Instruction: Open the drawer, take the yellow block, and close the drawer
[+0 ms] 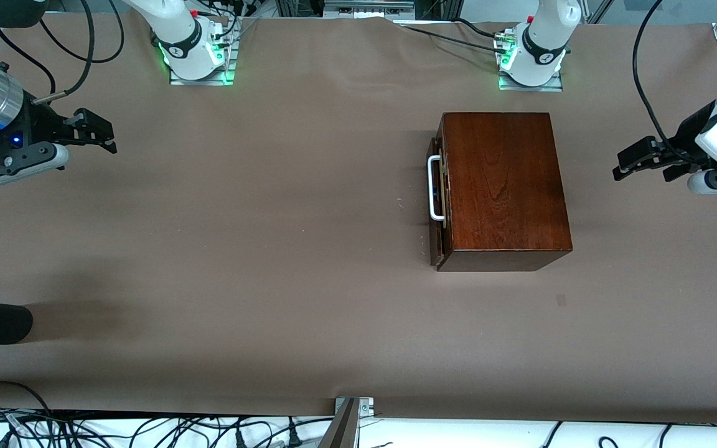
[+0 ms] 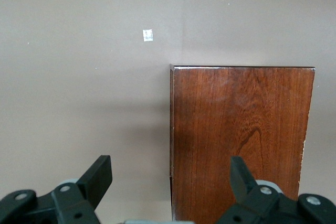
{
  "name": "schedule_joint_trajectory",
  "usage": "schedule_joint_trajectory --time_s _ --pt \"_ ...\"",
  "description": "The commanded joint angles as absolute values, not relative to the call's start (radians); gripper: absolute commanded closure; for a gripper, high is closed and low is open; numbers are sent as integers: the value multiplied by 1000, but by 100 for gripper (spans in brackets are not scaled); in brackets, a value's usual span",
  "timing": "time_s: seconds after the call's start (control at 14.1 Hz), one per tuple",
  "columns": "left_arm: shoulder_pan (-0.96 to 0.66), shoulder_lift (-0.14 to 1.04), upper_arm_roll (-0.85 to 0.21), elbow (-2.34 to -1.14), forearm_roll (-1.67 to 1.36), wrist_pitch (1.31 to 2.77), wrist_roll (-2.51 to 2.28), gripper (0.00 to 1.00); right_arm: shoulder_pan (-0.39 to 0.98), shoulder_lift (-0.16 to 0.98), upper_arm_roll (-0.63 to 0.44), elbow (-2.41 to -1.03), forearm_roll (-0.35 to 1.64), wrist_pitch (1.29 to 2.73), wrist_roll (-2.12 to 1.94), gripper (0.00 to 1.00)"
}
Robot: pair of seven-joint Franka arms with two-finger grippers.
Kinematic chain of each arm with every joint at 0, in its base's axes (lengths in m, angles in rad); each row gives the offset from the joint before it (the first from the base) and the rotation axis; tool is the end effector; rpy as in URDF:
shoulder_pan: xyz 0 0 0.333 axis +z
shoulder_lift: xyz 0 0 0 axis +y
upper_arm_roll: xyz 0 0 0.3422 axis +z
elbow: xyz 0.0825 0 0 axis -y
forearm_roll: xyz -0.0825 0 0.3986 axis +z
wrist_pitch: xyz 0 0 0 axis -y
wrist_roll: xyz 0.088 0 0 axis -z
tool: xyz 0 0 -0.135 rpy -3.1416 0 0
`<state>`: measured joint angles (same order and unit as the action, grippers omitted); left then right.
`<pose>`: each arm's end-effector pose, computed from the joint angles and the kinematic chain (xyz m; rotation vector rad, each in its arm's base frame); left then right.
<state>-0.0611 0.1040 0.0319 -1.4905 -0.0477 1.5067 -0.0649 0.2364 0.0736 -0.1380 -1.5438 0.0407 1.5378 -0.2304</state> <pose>0.5934 -0.0250 0.5958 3.0978 0.0538 -0.1391 0.5826 0.0660 0.5909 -3.0618 -0.5075 0.1191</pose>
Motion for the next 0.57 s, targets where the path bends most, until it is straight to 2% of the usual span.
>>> schedule_joint_trajectory --time_s 0.0,0.5 --pt "-63 115 31 -1463 -51 1493 -61 0 239 75 -135 -1531 26 1536 -222 0" --pt "-61 135 32 -1463 -51 1477 -72 0 238 75 -137 -1532 15 1536 -224 0"
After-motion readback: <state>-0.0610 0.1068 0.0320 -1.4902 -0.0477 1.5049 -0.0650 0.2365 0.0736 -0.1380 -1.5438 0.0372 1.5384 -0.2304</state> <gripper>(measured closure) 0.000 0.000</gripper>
